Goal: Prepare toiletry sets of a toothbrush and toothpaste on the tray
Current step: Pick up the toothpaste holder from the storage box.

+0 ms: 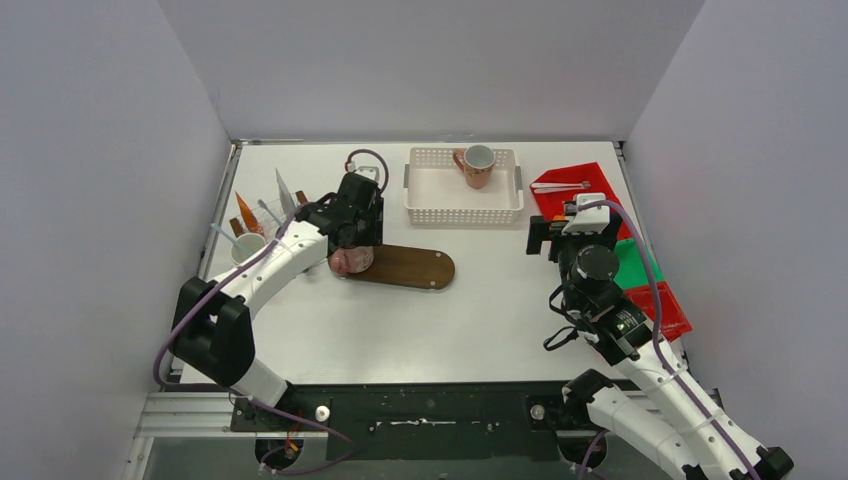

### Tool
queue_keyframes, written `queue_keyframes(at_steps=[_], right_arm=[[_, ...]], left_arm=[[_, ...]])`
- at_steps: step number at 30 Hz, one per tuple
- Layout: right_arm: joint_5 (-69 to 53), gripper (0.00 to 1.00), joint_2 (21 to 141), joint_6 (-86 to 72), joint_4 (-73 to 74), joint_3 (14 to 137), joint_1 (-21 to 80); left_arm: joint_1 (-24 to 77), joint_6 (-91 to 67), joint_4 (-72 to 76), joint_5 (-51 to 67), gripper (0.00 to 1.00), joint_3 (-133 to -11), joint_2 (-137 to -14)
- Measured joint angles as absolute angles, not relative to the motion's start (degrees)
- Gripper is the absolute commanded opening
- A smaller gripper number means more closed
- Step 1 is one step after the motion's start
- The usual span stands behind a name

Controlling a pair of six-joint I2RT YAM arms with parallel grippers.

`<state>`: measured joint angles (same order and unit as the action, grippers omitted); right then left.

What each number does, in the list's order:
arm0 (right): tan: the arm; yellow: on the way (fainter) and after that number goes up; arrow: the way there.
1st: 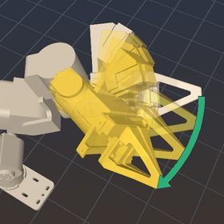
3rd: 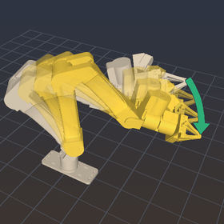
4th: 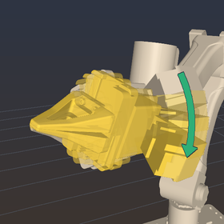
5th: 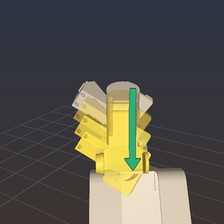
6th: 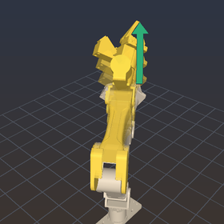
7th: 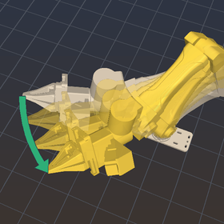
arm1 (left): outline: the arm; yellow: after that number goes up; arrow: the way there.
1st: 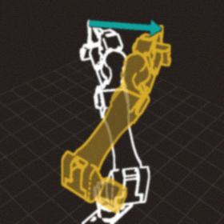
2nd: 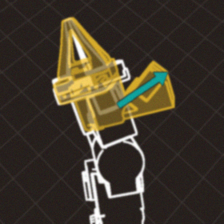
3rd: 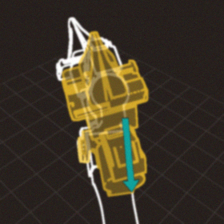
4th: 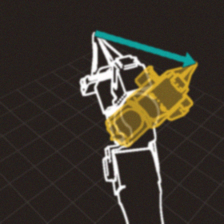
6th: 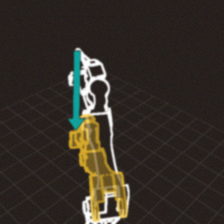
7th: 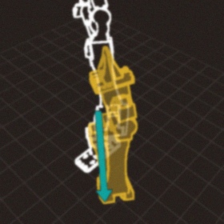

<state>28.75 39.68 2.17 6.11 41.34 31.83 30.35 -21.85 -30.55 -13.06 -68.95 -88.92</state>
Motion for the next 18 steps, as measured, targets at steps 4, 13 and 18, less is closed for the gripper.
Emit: queue_keyframes(at_steps=[4, 13, 18], right_arm=[[28.73, 1.0, 39.68, 1.61, 7.11, 41.45, 31.83], [29.89, 1.0, 42.61, -5.67, 16.67, 47.18, 31.83], [32.29, 1.0, 45.34, -13.45, 25.15, 52.23, 31.77]], left_arm=[[30.39, -21.58, -32.01, -13.06, 0.57, -70.98, -88.23], [30.26, -18.55, -33.74, -13.08, 0.79, -74.83, -79.26], [29.78, -16.36, -33.19, -13.26, 0.88, -74.48, -73.65]])
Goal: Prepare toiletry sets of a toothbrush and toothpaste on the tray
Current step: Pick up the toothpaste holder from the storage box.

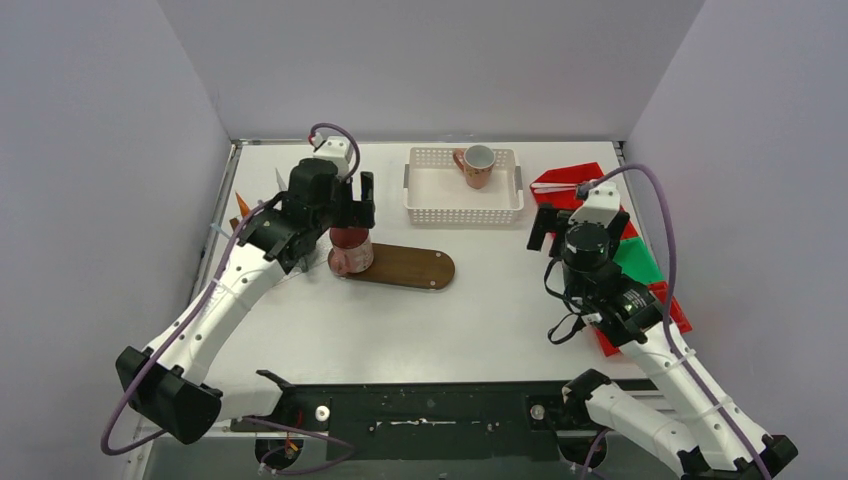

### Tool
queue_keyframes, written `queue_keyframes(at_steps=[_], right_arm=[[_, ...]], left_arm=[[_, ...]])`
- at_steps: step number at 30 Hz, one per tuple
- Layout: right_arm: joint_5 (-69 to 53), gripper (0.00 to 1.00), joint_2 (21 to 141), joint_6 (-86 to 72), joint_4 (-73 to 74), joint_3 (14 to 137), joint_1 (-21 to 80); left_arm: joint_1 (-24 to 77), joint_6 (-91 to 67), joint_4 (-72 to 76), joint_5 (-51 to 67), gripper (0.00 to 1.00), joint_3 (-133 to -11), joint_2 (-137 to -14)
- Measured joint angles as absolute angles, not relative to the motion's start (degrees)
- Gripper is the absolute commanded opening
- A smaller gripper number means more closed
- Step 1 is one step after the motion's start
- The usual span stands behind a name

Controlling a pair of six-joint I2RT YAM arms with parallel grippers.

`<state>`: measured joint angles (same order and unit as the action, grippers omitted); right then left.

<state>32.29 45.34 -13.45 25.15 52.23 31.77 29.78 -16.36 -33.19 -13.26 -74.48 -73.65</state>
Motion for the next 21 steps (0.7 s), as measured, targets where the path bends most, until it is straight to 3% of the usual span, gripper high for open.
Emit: queue_keyframes(at_steps=[10, 21], right_arm=[[34.39, 1.0, 55.51, -28.69, 42.37, 61.36, 25.76], [23.7, 1.0, 57.52, -32.03, 46.22, 58.13, -3.49]], left_arm=[[29.06, -12.93, -27.57, -14.63, 0.94, -64.18, -65.12], [28.86, -12.1, -24.84, -14.33, 0.97, -59.81, -63.9]])
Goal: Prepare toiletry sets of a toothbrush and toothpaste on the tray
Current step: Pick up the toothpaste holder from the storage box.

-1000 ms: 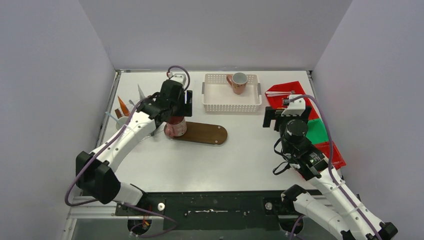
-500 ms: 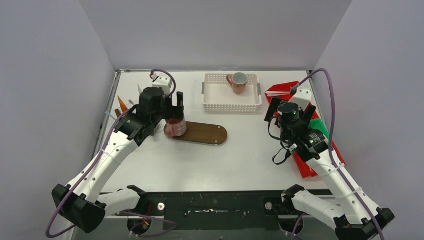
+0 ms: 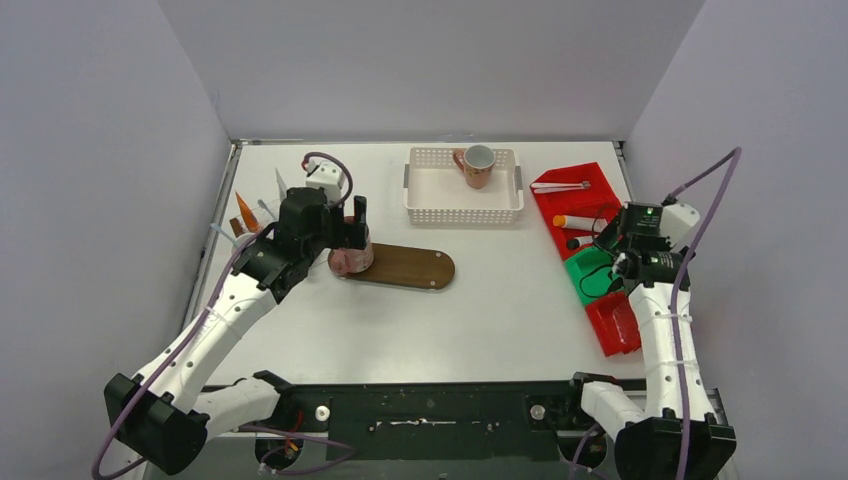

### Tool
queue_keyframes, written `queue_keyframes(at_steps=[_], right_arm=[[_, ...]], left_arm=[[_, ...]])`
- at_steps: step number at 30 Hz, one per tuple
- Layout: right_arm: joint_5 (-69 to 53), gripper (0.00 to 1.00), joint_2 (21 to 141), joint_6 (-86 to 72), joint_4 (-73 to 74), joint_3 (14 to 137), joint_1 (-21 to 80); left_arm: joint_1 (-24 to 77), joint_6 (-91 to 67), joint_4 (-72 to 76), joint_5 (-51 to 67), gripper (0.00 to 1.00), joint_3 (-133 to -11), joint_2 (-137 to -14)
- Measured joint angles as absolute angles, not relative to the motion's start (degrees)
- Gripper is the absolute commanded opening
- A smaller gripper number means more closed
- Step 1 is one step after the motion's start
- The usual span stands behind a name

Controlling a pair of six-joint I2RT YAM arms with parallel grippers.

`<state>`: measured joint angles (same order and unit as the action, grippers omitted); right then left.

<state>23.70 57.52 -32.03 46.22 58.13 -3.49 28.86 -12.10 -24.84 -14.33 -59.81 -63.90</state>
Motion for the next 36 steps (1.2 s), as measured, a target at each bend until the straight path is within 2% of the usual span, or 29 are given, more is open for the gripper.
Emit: queue_keyframes(at_steps=[4, 8, 15, 31, 36], right_arm=[[20.88, 1.0, 57.41, -32.67, 45.76, 55.94, -10.66], [22.5, 1.0, 57.78, -35.62, 46.02, 55.13, -12.93], [27.49, 0.92, 59.29, -41.67, 45.95, 54.22, -16.64], [21.69, 0.55, 65.98, -47.7, 40.69, 47.31, -25.04], [19.86, 0.38, 67.13, -48.62, 39.35, 47.09, -25.85]], left_arm=[[28.86, -11.57, -23.75, -14.35, 0.97, -59.16, -62.78], [28.88, -11.31, -23.27, -14.35, 0.97, -58.89, -62.3], [28.95, -11.29, -22.92, -14.35, 0.97, -58.41, -62.26], [29.1, -11.25, -21.82, -14.39, 0.97, -57.47, -62.26], [29.1, -11.22, -21.52, -14.41, 0.97, -57.45, -62.26]])
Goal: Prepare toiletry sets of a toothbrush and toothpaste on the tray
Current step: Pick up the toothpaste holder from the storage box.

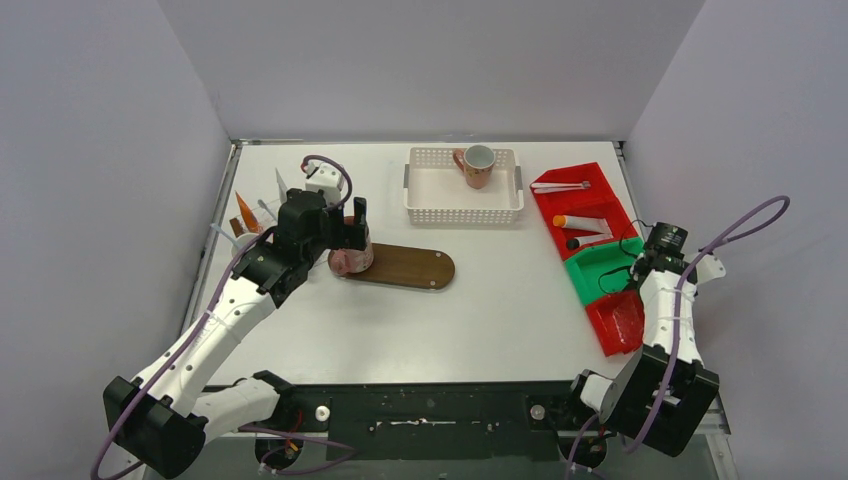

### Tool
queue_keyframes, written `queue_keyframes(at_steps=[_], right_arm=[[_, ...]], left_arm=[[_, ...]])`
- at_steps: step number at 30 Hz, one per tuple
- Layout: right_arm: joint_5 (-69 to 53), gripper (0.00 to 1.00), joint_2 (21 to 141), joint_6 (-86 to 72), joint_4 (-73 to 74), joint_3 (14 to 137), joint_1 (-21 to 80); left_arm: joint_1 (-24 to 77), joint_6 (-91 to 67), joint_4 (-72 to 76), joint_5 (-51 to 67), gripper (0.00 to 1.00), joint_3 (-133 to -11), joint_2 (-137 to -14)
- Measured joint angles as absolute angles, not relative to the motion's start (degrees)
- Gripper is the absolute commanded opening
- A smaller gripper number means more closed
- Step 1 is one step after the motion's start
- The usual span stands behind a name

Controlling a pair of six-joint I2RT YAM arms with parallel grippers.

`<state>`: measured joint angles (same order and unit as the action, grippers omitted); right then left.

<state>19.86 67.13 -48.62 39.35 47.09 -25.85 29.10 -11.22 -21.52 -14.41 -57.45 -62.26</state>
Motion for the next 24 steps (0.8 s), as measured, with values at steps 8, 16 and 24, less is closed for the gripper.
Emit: queue_keyframes(at_steps=[8, 16, 24], right_arm=[[18.33, 0.22, 68.31, -49.39, 38.89, 46.81, -26.68], [17.89, 0.14, 69.12, -50.15, 38.3, 46.68, -27.03], [18.13, 0.04, 69.41, -50.3, 37.52, 46.26, -27.03]], left_arm=[[29.1, -10.83, -20.75, -14.61, 0.97, -56.97, -62.26], [29.08, -10.59, -20.71, -14.61, 0.97, -56.82, -62.26], [29.08, -10.26, -20.69, -14.61, 0.97, -56.82, -62.26]])
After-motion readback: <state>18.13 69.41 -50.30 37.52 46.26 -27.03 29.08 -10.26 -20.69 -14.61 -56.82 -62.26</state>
